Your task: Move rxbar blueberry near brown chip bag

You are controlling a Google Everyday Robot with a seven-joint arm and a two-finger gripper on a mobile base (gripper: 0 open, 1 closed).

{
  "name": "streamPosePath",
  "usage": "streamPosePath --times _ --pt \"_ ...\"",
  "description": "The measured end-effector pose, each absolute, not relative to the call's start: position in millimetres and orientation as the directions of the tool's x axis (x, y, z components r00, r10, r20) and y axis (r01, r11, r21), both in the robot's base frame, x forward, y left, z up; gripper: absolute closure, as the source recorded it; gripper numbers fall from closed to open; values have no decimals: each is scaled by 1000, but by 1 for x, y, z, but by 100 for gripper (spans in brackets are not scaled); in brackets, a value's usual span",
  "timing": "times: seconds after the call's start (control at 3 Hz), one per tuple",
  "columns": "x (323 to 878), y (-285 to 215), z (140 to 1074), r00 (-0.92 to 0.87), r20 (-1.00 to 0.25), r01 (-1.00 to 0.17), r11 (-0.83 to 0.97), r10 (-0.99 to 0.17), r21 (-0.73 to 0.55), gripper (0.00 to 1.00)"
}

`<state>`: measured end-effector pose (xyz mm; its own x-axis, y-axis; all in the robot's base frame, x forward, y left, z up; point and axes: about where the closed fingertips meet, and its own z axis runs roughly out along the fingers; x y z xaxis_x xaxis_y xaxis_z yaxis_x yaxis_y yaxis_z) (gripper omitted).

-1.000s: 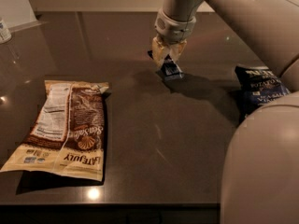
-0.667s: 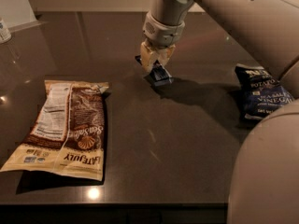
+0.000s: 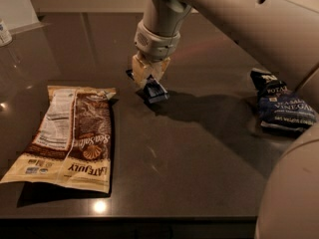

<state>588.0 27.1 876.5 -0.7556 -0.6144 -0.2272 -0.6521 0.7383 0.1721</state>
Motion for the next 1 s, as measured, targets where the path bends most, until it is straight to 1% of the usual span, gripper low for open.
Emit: streamPosePath --times 0.33,0.67,1.0 --pt "572 39 872 -748 -216 -663 724 -628 190 100" --pt "560 43 870 -751 -204 -659 727 -628 192 82" --pt "553 43 866 -756 -191 -655 732 -626 187 59"
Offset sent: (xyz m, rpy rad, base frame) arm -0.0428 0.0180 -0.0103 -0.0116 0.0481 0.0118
